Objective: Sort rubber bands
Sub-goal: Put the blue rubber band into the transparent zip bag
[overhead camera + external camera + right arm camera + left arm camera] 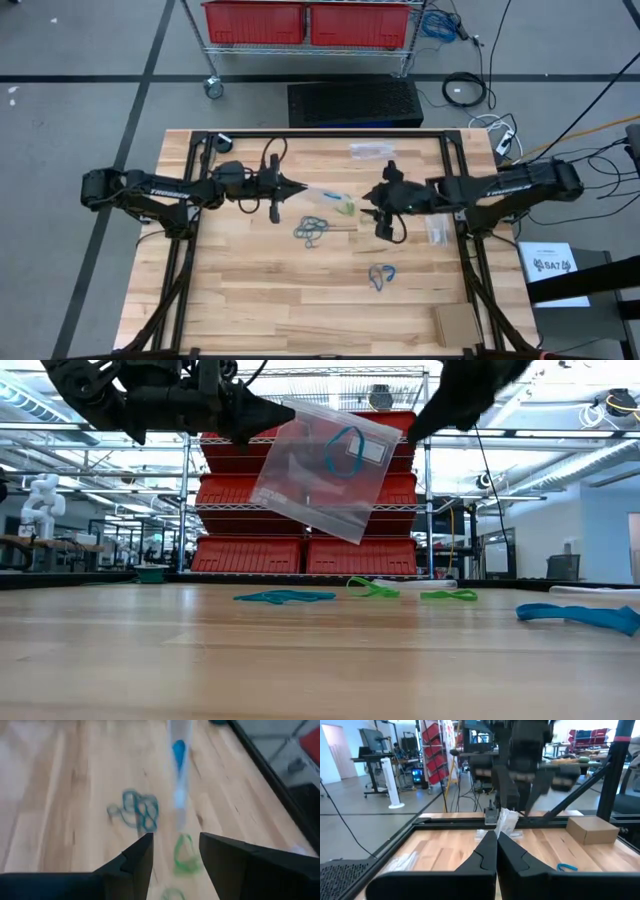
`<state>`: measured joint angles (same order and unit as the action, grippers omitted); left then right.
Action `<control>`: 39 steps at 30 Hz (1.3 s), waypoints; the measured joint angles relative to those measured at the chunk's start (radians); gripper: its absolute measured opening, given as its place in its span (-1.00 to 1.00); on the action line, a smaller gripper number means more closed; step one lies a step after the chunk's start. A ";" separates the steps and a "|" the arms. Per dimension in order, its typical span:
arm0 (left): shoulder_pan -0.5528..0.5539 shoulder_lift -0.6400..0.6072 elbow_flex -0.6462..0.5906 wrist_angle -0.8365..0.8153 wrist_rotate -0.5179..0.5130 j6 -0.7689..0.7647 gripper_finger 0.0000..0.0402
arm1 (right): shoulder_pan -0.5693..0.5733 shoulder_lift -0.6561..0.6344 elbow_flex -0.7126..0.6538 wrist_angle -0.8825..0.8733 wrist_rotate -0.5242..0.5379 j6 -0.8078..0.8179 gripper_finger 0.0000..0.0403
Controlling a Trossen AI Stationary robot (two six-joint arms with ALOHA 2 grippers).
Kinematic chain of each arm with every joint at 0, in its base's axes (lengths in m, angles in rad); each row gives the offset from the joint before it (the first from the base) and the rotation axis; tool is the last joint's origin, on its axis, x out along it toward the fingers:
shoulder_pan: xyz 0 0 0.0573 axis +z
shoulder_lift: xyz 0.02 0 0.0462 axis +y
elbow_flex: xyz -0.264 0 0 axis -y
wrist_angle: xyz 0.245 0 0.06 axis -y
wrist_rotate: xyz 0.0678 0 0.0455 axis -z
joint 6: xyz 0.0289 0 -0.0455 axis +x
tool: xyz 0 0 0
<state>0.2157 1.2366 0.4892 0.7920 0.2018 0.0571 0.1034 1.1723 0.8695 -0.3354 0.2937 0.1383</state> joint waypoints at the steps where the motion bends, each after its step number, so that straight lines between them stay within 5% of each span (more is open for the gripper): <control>1: 0.000 0.000 0.000 0.006 0.000 0.000 -1.00 | 0.001 -0.008 -0.057 0.096 0.003 -0.002 -0.24; 8: 0.000 0.000 0.000 0.014 0.000 0.000 -1.00 | -0.017 0.016 -0.288 0.567 0.051 -0.051 -0.33; 15: 0.000 0.000 0.000 0.015 0.000 0.001 -1.00 | -0.025 0.053 -0.298 0.741 0.105 -0.146 -0.92; 18: 0.000 0.000 0.000 0.015 0.000 0.000 -1.00 | -0.025 0.054 -0.298 0.782 0.099 -0.179 -0.97; 29: -0.005 0.000 0.000 0.014 0.010 0.000 -1.00 | -0.032 0.050 -0.267 0.787 0.092 -0.207 -1.00; 39: -0.022 0.000 0.000 0.003 0.045 0.001 -1.00 | -0.052 0.050 -0.092 0.451 0.091 -0.214 -1.00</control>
<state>0.1940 1.2366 0.4892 0.7949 0.2470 0.0578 0.0513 1.2221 0.7779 0.1154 0.3843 -0.0760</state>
